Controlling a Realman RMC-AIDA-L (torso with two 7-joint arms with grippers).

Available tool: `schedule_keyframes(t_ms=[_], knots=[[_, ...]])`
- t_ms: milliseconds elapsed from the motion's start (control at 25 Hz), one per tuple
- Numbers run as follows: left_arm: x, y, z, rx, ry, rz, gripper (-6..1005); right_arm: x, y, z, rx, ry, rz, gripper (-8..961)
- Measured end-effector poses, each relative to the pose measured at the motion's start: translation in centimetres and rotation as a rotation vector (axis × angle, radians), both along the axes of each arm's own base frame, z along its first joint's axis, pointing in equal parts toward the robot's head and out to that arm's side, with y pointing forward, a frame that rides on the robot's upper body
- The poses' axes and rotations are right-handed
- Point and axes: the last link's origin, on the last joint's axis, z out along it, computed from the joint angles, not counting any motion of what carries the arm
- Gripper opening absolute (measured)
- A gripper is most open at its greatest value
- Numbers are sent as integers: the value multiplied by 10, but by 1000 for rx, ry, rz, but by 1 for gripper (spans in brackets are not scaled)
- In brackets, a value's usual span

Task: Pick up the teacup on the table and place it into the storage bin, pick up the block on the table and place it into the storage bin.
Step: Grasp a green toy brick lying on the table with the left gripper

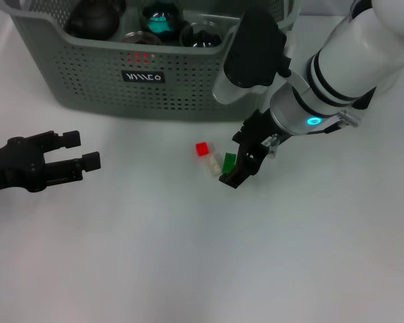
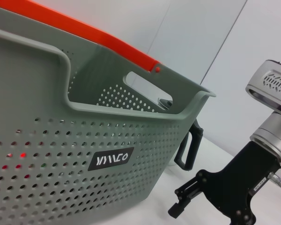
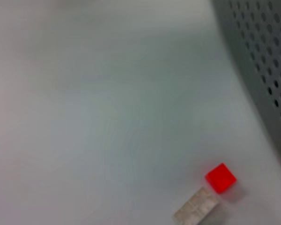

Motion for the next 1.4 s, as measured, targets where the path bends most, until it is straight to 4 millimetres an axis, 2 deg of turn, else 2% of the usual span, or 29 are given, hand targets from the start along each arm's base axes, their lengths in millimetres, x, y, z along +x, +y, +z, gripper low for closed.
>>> schedule_keyframes(t_ms=[360,880,1400], knots=[[0,0,0,2,2,2,827,4,-6,-5,-48,7,19,914],[-3,-1,0,6,7,15,827,5,-4,-7,-31,16,5,914],[-4,-1,0,9,12,20,826,5,-16,-8,-114,1,-4,915]])
